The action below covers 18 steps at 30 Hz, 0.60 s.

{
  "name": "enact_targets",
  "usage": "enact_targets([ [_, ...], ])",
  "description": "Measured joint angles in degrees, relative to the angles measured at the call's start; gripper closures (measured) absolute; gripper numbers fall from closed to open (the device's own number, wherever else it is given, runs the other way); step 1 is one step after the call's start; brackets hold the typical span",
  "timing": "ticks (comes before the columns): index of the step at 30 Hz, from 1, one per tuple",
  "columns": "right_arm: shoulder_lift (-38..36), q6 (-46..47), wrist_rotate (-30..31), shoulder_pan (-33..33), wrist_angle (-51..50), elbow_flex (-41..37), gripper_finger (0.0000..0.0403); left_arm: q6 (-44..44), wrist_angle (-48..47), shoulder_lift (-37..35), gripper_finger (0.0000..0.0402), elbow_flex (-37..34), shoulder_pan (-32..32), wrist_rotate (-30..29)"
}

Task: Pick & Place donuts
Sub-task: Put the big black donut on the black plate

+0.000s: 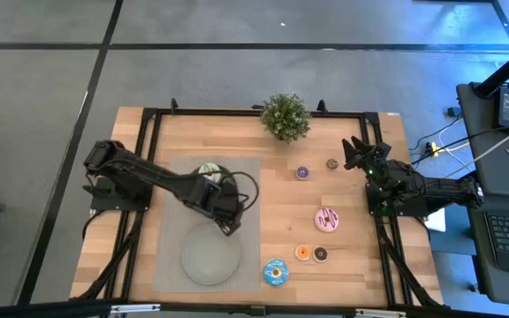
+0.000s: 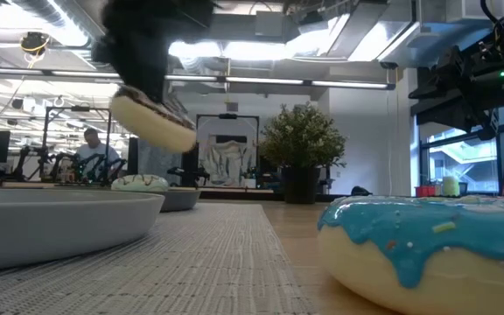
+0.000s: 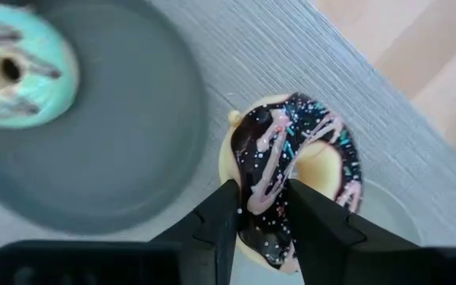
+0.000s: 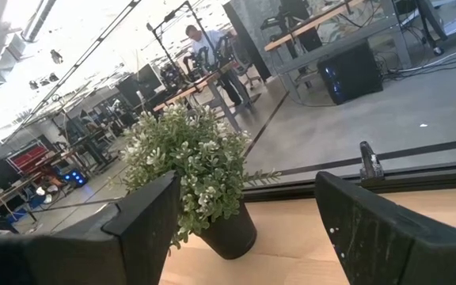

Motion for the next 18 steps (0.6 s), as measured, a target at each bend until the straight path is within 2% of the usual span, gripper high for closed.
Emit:
enact_targets([
  [4,0.0,0.0,0.0,0.0,0.0,0.0,0.0109,-6.6,-3.2,-2.7,0.0309,-2.0,-2.4,-4.1],
  [9,0.0,0.0,0.0,0.0,0.1,0.0,0.0109,-12.1,-1.9,-11.2,0.0323,-12.8,-3.0,-5.9],
  [15,0.0,0.1,0.0,0.0,0.1,0.0,0.0109,-15.7,15.7,-22.6,0.0339,-30.0,-0.9,-10.8],
  [18,0.0,0.2,0.0,0.0,0.1,0.0,0.0109,-16.9,19.9,-24.6,0.0340,-36.1,1.0,-9.4],
])
